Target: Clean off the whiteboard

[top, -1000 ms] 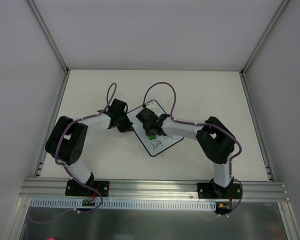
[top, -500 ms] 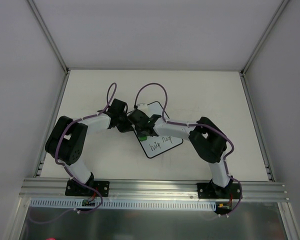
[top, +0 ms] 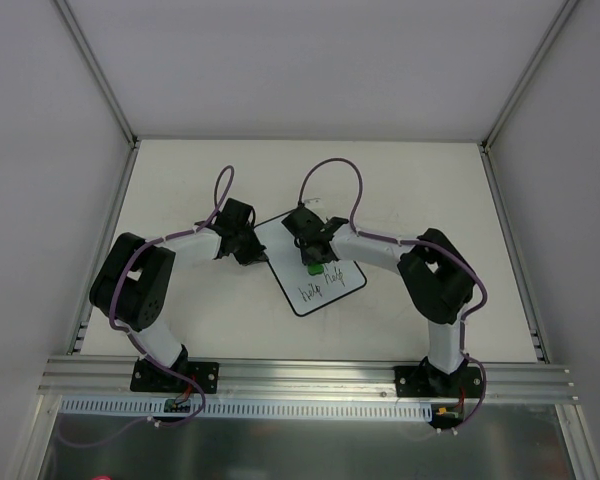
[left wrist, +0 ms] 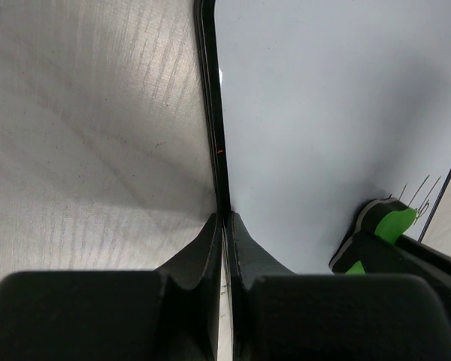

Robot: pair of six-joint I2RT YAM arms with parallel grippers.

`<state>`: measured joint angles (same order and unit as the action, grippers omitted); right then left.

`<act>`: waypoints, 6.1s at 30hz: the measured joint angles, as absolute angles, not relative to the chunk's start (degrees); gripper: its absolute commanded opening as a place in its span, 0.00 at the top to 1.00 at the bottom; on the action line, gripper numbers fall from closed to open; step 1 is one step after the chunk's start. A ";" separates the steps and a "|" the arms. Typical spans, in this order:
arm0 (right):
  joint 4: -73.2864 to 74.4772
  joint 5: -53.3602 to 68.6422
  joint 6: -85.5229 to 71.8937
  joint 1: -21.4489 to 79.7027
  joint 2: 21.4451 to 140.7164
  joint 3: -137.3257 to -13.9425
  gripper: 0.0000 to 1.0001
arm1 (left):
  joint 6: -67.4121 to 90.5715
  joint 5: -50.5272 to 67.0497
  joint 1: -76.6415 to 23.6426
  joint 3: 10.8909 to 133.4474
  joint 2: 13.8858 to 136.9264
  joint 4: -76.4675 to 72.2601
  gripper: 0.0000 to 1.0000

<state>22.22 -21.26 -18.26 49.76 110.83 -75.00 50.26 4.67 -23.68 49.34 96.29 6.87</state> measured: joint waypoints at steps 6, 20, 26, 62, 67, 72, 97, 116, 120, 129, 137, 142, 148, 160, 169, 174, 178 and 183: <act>24.60 -16.80 -13.23 51.42 111.22 -78.83 1.00 | 49.69 4.71 -23.68 49.34 96.29 6.81 1.00; 24.08 -14.24 -9.61 47.64 115.11 -81.41 1.00 | 48.51 4.89 -23.66 49.32 96.29 6.70 1.00; 22.94 -14.26 -9.50 43.86 115.07 -80.86 1.00 | 48.40 4.97 -23.62 49.12 96.23 6.44 1.00; 18.02 -11.27 -11.97 44.18 109.95 -72.84 1.00 | 47.22 5.96 -23.16 48.82 96.03 6.39 1.00; 17.89 -11.27 -12.80 41.21 108.44 -70.89 1.00 | 47.22 6.07 -23.14 48.73 95.98 6.31 1.00; 17.56 -11.35 -12.93 41.60 108.31 -70.67 1.00 | 47.18 6.11 -23.11 48.73 95.98 6.31 1.00; 14.83 -11.31 -19.03 44.51 105.60 -66.32 1.00 | 47.03 7.09 -22.76 48.73 95.98 6.72 1.00; 19.59 -12.69 -11.64 42.63 109.95 -73.38 1.00 | 46.98 7.27 -22.52 48.71 96.01 6.72 1.00; 19.55 -12.99 -11.20 41.93 111.11 -74.85 1.00 | 46.98 7.49 -22.39 48.69 96.01 6.76 1.00; 17.96 -12.60 -13.58 35.09 109.49 -72.36 1.00 | 46.98 7.51 -22.37 48.60 95.98 6.66 1.00; 18.81 -13.58 -13.80 35.57 109.45 -72.75 1.00 | 46.98 7.53 -22.37 48.58 95.98 6.57 1.00; 19.79 -14.37 -13.47 38.22 109.45 -72.75 1.00 | 46.98 7.53 -22.37 48.60 95.96 6.70 1.00; 19.88 -14.26 -13.50 41.56 108.33 -71.29 1.00 | 46.98 7.53 -22.37 48.60 95.96 6.74 1.00; 18.06 -12.38 -14.61 35.86 104.01 -65.39 1.00 | 46.98 8.01 -22.02 48.31 95.83 6.44 1.00; 19.11 -14.52 -14.41 33.93 102.19 -63.40 1.00 | 46.96 8.36 -22.00 48.21 95.74 6.52 1.00; 21.39 -17.28 -13.39 38.30 103.48 -65.65 1.00 | 46.89 8.49 -21.63 48.05 95.35 7.38 1.00; 21.93 -16.80 -12.80 42.59 104.49 -67.11 1.00 | 46.89 8.49 -21.63 48.05 95.33 7.44 1.00; 22.87 -16.38 -11.81 45.74 104.38 -67.20 1.00 | 46.89 8.51 -21.63 48.05 95.35 7.44 1.00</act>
<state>22.87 -16.38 -11.81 45.74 104.38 -67.20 46.89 8.51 -21.63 48.05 95.35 7.44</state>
